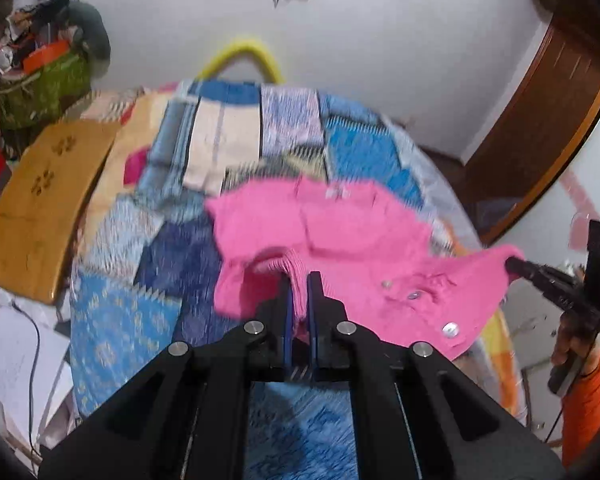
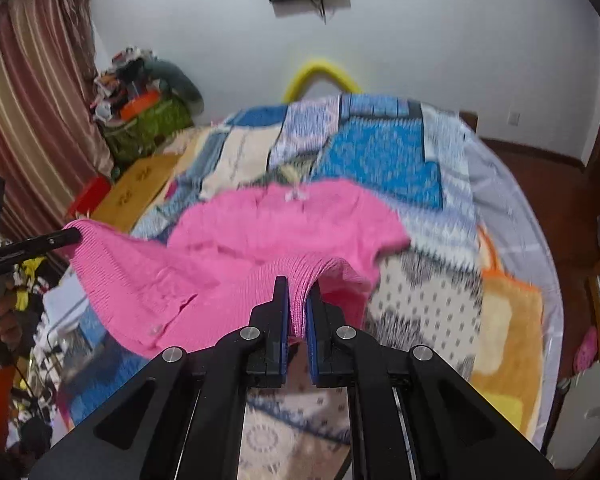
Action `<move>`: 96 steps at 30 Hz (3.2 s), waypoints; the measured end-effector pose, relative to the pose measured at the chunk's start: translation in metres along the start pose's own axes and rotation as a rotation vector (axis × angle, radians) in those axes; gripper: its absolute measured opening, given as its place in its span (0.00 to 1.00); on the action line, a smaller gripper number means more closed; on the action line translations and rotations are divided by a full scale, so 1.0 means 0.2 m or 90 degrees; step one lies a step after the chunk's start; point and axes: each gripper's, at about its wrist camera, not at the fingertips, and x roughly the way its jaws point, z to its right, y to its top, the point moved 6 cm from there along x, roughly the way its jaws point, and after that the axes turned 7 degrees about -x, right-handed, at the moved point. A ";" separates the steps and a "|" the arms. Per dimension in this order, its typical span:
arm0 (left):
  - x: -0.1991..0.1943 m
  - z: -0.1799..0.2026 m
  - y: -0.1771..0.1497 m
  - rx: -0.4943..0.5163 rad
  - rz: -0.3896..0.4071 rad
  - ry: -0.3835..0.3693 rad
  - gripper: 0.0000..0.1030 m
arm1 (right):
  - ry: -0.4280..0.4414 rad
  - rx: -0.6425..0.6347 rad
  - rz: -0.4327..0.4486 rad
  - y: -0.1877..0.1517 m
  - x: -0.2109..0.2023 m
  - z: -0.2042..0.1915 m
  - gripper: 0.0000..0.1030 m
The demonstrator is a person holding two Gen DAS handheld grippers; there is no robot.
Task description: Fold small clothes
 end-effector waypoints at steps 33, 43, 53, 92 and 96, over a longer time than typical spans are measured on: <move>1.23 -0.45 0.40 -0.068 -0.107 0.186 0.06 | -0.049 0.049 -0.070 0.29 0.85 0.46 0.08; 1.21 -0.48 0.52 -0.044 -0.081 0.229 0.31 | -0.046 0.045 -0.049 0.38 0.83 0.50 0.24; 0.95 -0.43 0.40 0.028 -0.102 0.251 0.71 | -0.052 0.042 -0.098 0.23 0.67 0.43 0.71; 0.95 -0.36 0.04 0.117 -0.163 0.261 0.75 | -0.060 -0.037 -0.184 -0.35 0.73 0.32 0.05; 1.07 -0.32 0.06 0.133 -0.183 0.252 0.75 | -0.085 -0.016 -0.180 -0.32 0.72 0.45 0.05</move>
